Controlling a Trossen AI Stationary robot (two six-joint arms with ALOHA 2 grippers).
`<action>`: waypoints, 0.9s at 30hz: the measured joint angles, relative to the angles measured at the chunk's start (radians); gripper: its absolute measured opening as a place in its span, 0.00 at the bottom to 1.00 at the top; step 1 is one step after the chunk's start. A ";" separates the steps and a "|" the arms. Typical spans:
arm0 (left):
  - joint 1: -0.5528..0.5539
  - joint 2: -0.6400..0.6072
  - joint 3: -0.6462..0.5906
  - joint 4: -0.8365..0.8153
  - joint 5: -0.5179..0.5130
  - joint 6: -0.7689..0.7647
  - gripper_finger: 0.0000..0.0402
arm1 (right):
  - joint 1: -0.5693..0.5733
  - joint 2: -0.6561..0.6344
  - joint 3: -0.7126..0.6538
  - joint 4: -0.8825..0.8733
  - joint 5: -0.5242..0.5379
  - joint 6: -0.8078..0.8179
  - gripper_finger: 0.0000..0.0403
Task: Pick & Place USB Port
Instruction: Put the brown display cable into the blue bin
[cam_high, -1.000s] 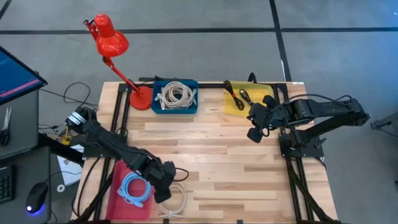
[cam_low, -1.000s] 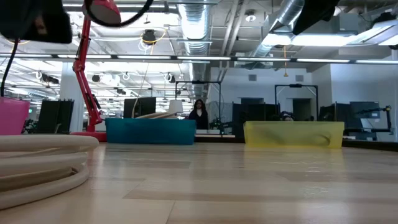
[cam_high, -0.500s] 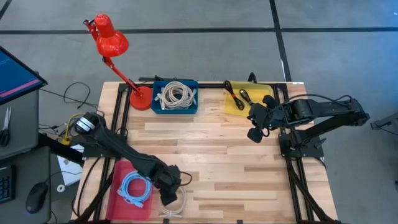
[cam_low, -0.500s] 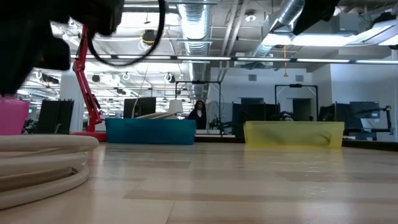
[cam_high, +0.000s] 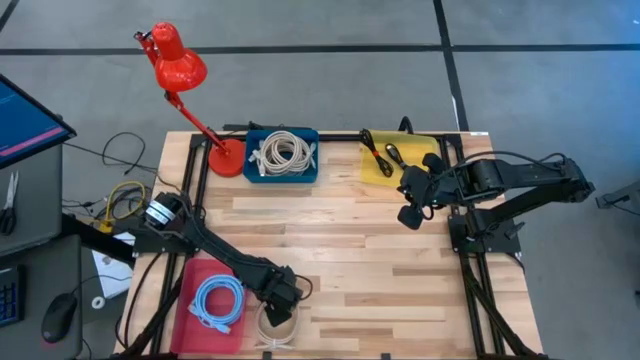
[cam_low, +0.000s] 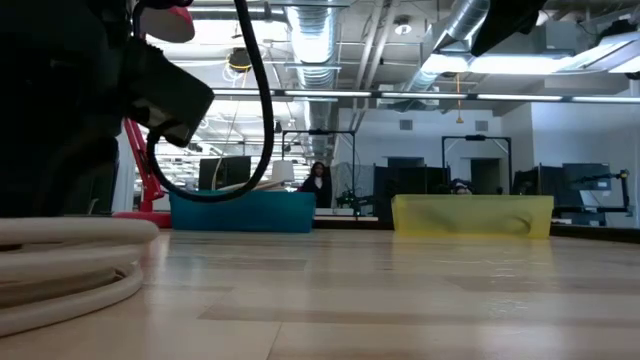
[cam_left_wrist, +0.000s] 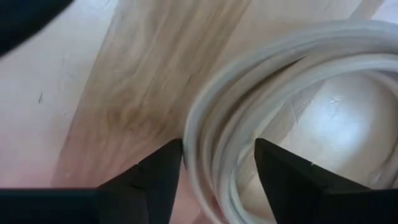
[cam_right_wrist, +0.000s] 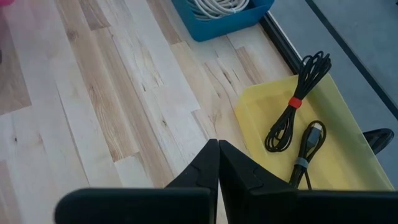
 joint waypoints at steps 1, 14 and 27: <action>0.001 0.000 -0.001 0.000 0.000 0.001 0.52 | 0.000 0.000 0.000 0.000 0.000 0.000 0.00; 0.003 -0.006 -0.004 0.010 -0.054 -0.021 0.47 | 0.000 0.000 0.000 0.000 0.000 0.000 0.00; 0.010 -0.024 -0.004 0.038 -0.078 -0.033 0.08 | 0.000 0.000 0.000 -0.004 0.000 0.000 0.00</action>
